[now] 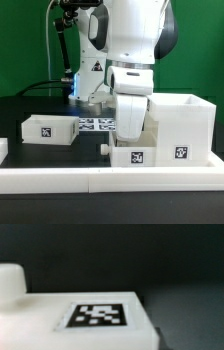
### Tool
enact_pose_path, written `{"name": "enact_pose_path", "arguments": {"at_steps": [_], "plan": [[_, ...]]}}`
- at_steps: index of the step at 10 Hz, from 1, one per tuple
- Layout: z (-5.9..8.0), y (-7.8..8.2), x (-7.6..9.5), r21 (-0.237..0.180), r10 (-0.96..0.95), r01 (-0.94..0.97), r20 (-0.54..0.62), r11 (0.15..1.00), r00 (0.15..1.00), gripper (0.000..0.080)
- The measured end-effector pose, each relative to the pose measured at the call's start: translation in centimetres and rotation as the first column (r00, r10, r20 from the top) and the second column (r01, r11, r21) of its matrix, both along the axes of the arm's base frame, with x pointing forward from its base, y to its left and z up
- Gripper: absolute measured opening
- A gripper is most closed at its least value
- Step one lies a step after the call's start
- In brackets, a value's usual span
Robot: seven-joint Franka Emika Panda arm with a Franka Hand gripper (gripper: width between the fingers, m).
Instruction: Assemble drawer
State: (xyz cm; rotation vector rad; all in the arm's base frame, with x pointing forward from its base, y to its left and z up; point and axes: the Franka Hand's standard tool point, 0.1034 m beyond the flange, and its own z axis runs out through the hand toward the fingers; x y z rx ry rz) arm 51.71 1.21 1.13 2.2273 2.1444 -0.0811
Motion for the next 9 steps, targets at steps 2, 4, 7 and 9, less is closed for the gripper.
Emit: {"name": "enact_pose_path", "arguments": {"at_steps": [2, 4, 7, 9], "plan": [[-0.1, -0.3, -0.1, 0.0, -0.009, 0.009, -0.002, 1.0, 1.0, 0.0042], [0.2, -0.6, 0.1, -0.001, -0.021, 0.021, 0.002, 1.0, 1.0, 0.023], [1.8, 0.0, 0.4, -0.005, -0.037, 0.037, 0.005, 0.999, 0.999, 0.058], [3.5, -0.1, 0.9, -0.012, -0.032, 0.032, 0.007, 0.999, 0.999, 0.0637]]}}
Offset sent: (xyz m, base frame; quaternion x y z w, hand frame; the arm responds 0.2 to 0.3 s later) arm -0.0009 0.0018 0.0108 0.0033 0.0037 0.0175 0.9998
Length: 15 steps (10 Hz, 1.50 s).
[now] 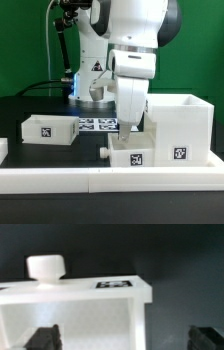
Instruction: Assemble drawer
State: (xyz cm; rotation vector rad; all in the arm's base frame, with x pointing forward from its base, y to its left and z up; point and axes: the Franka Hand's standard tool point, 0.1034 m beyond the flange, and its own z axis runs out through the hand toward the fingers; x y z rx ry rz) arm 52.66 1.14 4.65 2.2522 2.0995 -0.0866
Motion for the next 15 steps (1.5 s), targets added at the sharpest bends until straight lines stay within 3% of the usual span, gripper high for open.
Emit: {"name": "enact_pose_path", "arguments": {"at_steps": [3, 6, 9, 10, 12, 15], "plan": [[1.6, -2.6, 2.9, -0.019, 0.012, -0.013, -0.019, 1.0, 1.0, 0.0648], [2.0, -4.5, 5.8, -0.028, 0.03, -0.03, -0.017, 0.999, 0.999, 0.0648], [1.9, -5.4, 5.8, -0.025, 0.031, -0.032, -0.019, 0.999, 0.999, 0.0648], [1.7, -6.0, 5.6, -0.014, 0.052, -0.053, -0.02, 0.999, 0.998, 0.0648], [0.5, -7.5, 4.2, 0.054, 0.073, -0.071, -0.027, 0.996, 0.997, 0.0648], [0.0, -8.2, 4.3, 0.14, 0.115, -0.11, -0.028, 0.984, 0.993, 0.0648]]}}
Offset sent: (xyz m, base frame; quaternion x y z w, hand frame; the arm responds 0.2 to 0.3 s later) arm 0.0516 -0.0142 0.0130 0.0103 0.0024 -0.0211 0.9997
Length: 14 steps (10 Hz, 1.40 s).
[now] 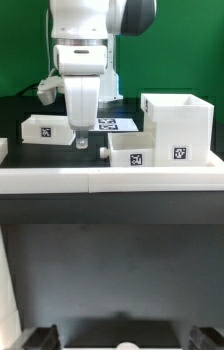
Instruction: Assemble drawer
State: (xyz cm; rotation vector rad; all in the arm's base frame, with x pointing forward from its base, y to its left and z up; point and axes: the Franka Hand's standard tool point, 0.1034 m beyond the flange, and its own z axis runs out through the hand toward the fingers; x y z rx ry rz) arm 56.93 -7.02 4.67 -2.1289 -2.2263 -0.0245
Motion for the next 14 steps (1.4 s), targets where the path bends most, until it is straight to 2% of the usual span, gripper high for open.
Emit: {"name": "enact_pose_path", "arguments": {"at_steps": [3, 5, 11, 14], "plan": [[-1.0, 0.5, -0.1, 0.083, 0.031, -0.029, -0.019, 0.996, 0.999, 0.0648], [-1.5, 2.1, -0.1, 0.089, -0.015, 0.018, -0.027, 0.996, 1.0, 0.0648], [-1.8, 1.9, -0.6, 0.089, -0.042, 0.045, -0.034, 0.995, 0.999, 0.0648], [-2.7, 3.4, -1.4, 0.099, -0.038, 0.042, -0.035, 0.994, 0.999, 0.0648]]}}
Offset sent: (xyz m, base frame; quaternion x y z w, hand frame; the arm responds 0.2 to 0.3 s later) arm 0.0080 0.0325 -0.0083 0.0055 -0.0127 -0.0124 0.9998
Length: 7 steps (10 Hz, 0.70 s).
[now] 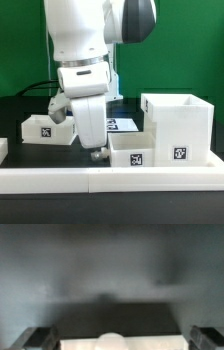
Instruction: Assemble drawer
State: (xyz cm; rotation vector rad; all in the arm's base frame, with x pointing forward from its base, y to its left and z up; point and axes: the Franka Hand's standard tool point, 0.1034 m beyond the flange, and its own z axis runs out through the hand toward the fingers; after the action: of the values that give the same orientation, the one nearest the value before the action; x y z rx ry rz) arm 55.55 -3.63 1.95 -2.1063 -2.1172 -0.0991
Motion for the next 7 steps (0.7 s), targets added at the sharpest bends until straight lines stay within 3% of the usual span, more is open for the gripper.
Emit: {"name": "enact_pose_path", "arguments": {"at_steps": [5, 7], "plan": [[0.1, 2.5, 0.5, 0.002, -0.061, 0.061, -0.008, 0.998, 0.998, 0.0648], [0.4, 2.7, 0.9, -0.015, -0.072, 0.072, -0.009, 0.997, 0.997, 0.0648]]}}
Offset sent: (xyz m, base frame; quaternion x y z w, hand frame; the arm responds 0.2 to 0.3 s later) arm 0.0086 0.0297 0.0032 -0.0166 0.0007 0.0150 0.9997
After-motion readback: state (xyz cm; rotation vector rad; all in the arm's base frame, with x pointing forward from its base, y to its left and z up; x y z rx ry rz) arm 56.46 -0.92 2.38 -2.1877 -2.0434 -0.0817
